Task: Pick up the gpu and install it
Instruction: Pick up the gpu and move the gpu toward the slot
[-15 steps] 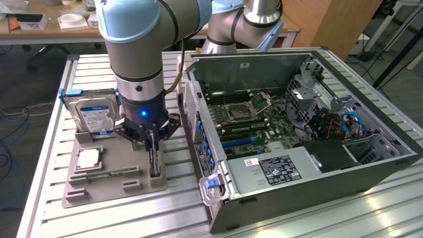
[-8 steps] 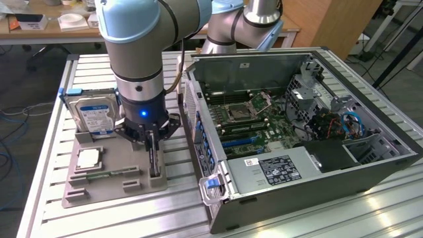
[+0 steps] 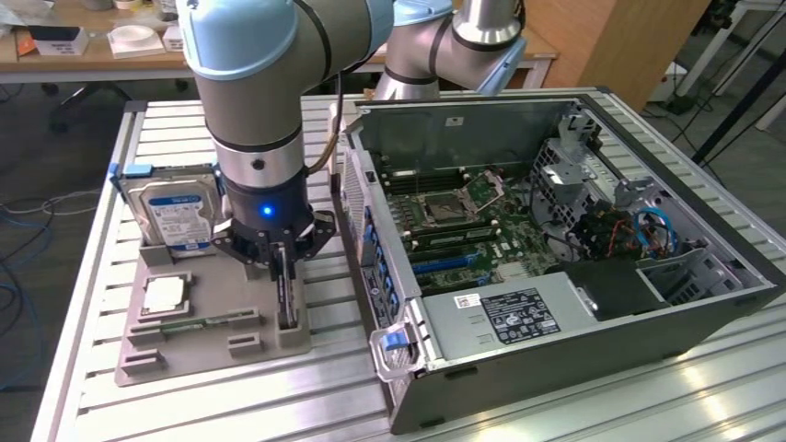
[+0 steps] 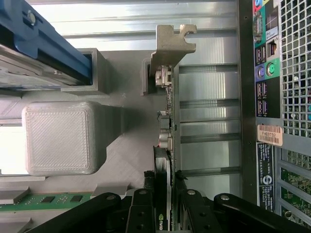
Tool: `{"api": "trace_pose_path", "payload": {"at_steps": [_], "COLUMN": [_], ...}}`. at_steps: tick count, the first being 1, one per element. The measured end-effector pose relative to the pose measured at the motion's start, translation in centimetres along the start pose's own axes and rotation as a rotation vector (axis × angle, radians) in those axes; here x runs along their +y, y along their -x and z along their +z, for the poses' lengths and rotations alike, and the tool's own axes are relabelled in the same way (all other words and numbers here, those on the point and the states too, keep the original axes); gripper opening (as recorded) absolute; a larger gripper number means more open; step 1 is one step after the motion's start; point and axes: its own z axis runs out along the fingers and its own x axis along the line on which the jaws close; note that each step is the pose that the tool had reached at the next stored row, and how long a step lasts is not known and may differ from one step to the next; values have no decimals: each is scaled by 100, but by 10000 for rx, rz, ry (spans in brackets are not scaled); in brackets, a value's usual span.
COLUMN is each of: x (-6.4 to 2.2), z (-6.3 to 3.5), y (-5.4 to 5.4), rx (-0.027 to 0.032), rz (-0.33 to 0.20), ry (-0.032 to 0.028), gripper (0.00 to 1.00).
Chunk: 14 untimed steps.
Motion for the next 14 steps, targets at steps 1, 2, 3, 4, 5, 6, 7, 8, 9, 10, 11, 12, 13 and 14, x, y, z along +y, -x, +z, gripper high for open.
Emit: {"api": "trace_pose_path", "payload": {"at_steps": [1, 2, 3, 4, 5, 6, 7, 8, 9, 10, 11, 12, 13, 14], "x": [0, 0, 0, 0, 0, 0, 0, 0, 0, 0, 0, 0, 0, 0], "z": [0, 0, 0, 0, 0, 0, 0, 0, 0, 0, 0, 0, 0, 0], "y": [0, 0, 0, 0, 0, 0, 0, 0, 0, 0, 0, 0, 0, 0], "rx": [0, 0, 0, 0, 0, 0, 0, 0, 0, 1, 0, 0, 0, 0], "rz": [0, 0, 0, 0, 0, 0, 0, 0, 0, 0, 0, 0, 0, 0], "ry": [0, 0, 0, 0, 0, 0, 0, 0, 0, 0, 0, 0, 0, 0], "gripper": [26, 26, 26, 26, 26, 26, 26, 26, 26, 26, 26, 26, 26, 26]}}
